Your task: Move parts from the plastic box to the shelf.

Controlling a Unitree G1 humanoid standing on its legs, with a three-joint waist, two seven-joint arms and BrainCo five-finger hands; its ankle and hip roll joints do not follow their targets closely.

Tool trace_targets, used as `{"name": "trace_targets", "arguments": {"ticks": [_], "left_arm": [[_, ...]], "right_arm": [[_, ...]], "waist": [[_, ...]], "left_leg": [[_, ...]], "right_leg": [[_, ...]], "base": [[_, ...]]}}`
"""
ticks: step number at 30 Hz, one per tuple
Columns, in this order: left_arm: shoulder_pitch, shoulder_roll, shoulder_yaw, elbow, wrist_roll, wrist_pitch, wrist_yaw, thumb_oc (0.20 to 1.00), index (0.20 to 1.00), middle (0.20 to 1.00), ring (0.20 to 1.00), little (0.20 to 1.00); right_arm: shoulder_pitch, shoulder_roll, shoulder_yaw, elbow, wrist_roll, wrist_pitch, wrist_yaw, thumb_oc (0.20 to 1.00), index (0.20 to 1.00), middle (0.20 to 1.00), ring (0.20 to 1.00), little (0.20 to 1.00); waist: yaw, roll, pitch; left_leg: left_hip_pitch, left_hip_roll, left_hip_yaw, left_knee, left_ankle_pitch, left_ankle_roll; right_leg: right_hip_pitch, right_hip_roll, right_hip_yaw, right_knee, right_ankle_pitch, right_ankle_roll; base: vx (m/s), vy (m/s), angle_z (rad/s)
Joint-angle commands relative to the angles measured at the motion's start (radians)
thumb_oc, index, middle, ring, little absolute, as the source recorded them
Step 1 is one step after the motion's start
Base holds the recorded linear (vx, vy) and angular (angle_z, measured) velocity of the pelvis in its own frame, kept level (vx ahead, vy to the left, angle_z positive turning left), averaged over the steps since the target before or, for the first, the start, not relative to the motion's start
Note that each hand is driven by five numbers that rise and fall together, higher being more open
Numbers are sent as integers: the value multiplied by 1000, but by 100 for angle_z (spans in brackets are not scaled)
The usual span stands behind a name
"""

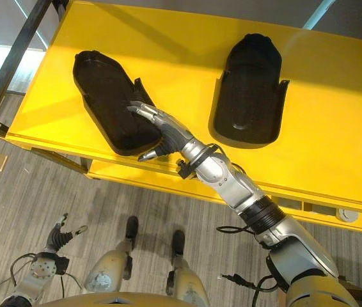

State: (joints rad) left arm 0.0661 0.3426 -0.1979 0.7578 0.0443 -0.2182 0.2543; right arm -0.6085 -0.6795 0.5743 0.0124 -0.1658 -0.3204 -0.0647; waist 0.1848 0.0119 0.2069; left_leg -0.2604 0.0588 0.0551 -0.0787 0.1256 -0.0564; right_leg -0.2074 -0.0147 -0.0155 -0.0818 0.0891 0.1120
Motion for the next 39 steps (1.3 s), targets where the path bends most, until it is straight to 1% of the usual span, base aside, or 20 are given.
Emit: {"name": "trace_targets", "arguments": {"ticks": [1, 2, 3, 4, 6, 8, 9, 11, 12, 18, 22, 24, 27, 33, 34, 35, 36, 38, 39], "left_arm": [[-65, 28, -31, 14, 26, -29, 12, 1000, 1000, 1000, 1000, 1000], [-66, 25, -31, 23, 24, -26, 14, 1000, 1000, 1000, 1000, 1000], [-66, 25, -31, 23, 24, -27, 14, 1000, 1000, 1000, 1000, 1000], [-69, 22, -32, 39, 22, -25, 17, 1000, 1000, 1000, 1000, 1000], [-72, 21, -34, 43, 23, -24, 19, 1000, 1000, 1000, 1000, 1000], [-80, 13, -40, 62, 21, -19, 25, 1000, 1000, 1000, 1000, 1000], [-83, 7, -41, 78, 20, -15, 33, 1000, 1000, 1000, 1000, 1000], [-86, 3, -43, 82, 18, -12, 36, 1000, 1000, 1000, 1000, 1000], [-89, -2, -44, 88, 16, -9, 39, 1000, 1000, 1000, 1000, 1000], [-97, -6, -58, 109, 20, -1, 42, 1000, 1000, 1000, 1000, 1000], [-97, -7, -62, 122, 22, 1, 40, 1000, 1000, 1000, 1000, 1000], [-103, -7, -70, 138, 19, 6, 38, 1000, 1000, 1000, 1000, 1000], [-108, -9, -73, 145, 21, 10, 38, 1000, 1000, 1000, 1000, 1000], [-110, -11, -83, 149, 24, 19, 31, 1000, 1000, 1000, 1000, 1000], [-109, -13, -86, 156, 24, 21, 29, 1000, 1000, 1000, 1000, 1000], [-110, -13, -86, 158, 22, 22, 29, 1000, 1000, 1000, 1000, 1000], [-110, -15, -87, 161, 20, 24, 29, 1000, 1000, 1000, 1000, 1000], [-111, -15, -88, 166, 19, 23, 29, 1000, 1000, 1000, 1000, 1000], [-112, -15, -88, 167, 17, 24, 28, 1000, 1000, 1000, 1000, 1000]], "right_arm": [[-19, -12, 30, -47, -37, -32, 1, 200, 200, 200, 200, 200], [-15, 8, 28, -41, -39, -28, -9, 200, 200, 200, 200, 200], [-15, 8, 28, -41, -40, -28, -9, 200, 200, 200, 200, 200], [-15, 32, 22, -31, -53, -22, -30, 200, 200, 200, 200, 200], [-18, 39, 21, -28, -68, -19, -41, 200, 200, 200, 200, 200], [-25, 61, 5, -14, -118, -8, -87, 200, 200, 200, 200, 200], [-30, 90, -13, -1, -142, 4, -122, 200, 200, 200, 200, 200], [-31, 105, -25, 3, -150, 7, -139, 200, 200, 200, 200, 200], [-33, 131, -45, 15, -155, 14, -167, 200, 200, 200, 200, 200], [-54, 181, -74, 93, -168, 44, -216, 200, 200, 200, 200, 200], [-63, 192, -73, 111, -158, 48, -215, 200, 200, 200, 200, 200], [-93, 201, -70, 122, -133, 53, -201, 200, 200, 200, 200, 200], [-104, 203, -64, 119, -120, 55, -189, 200, 200, 200, 200, 200], [-100, 240, -34, 101, -62, 45, -146, 200, 200, 200, 200, 200], [-101, 270, -17, 83, -5, 37, -115, 200, 200, 200, 200, 200], [-106, 282, -9, 80, 17, 34, -104, 200, 200, 200, 200, 200], [-111, 293, -4, 81, 34, 32, -97, 260, 260, 260, 260, 260], [-117, 301, 1, 86, 52, 29, -93, 407, 407, 407, 407, 407], [-118, 308, 3, 85, 70, 25, -87, 460, 460, 460, 460, 460]], "waist": [[31, 9, -6], [32, 11, -7], [32, 11, -7], [33, 12, -9], [33, 12, -10], [33, 12, -13], [34, 12, -15], [35, 12, -16], [37, 14, -20], [42, 13, -28], [45, 11, -29], [53, 4, -34], [54, 0, -36], [61, -6, -39], [64, -9, -41], [65, -10, -42], [65, -12, -43], [66, -14, -43], [67, -16, -43]], "left_leg": [[125, 88, 101, 32, -168, -74], [126, 88, 101, 35, -169, -73], [125, 88, 101, 35, -170, -73], [126, 88, 101, 36, -171, -71], [126, 88, 101, 36, -172, -71], [130, 88, 102, 38, -176, -69], [131, 88, 103, 38, -178, -67], [132, 87, 103, 39, -179, -66], [133, 86, 102, 42, -181, -64], [135, 82, 92, 44, -186, -61], [137, 81, 89, 47, -189, -60], [140, 79, 84, 48, -192, -57], [144, 77, 80, 48, -194, -56], [150, 75, 76, 51, -198, -52], [152, 74, 77, 51, -201, -51], [154, 73, 77, 52, -202, -50], [155, 74, 78, 54, -203, -50], [157, 73, 78, 54, -204, -49], [157, 73, 79, 55, -204, -49]], "right_leg": [[-7, -68, -43, 85, -144, 121], [-7, -68, -42, 86, -145, 121], [-7, -68, -42, 86, -145, 121], [-5, -68, -43, 87, -146, 121], [-4, -68, -43, 88, -147, 121], [0, -68, -42, 88, -147, 120], [2, -68, -44, 87, -147, 120], [3, -68, -44, 86, -147, 120], [5, -68, -43, 88, -148, 120], [11, -68, -44, 88, -149, 122], [17, -69, -45, 86, -150, 122], [23, -70, -43, 86, -150, 123], [26, -71, -44, 86, -150, 123], [37, -73, -43, 86, -152, 123], [41, -73, -43, 85, -152, 123], [43, -74, -43, 85, -153, 123], [45, -74, -41, 84, -153, 122], [46, -74, -39, 83, -153, 122], [47, -73, -38, 83, -153, 121]], "base": [[0, 0, 0], [0, 0, 0], [0, 0, 0], [0, 0, 0], [0, 0, 0], [0, 0, 0], [0, 0, 0], [0, 0, 0], [0, 0, 0], [3, 5, 0], [14, 15, 3], [13, 14, 2], [0, 0, 0], [9, 14, 6], [10, 26, 10], [9, 35, 7], [0, 0, 0], [0, 0, 0], [0, 0, 0]]}}
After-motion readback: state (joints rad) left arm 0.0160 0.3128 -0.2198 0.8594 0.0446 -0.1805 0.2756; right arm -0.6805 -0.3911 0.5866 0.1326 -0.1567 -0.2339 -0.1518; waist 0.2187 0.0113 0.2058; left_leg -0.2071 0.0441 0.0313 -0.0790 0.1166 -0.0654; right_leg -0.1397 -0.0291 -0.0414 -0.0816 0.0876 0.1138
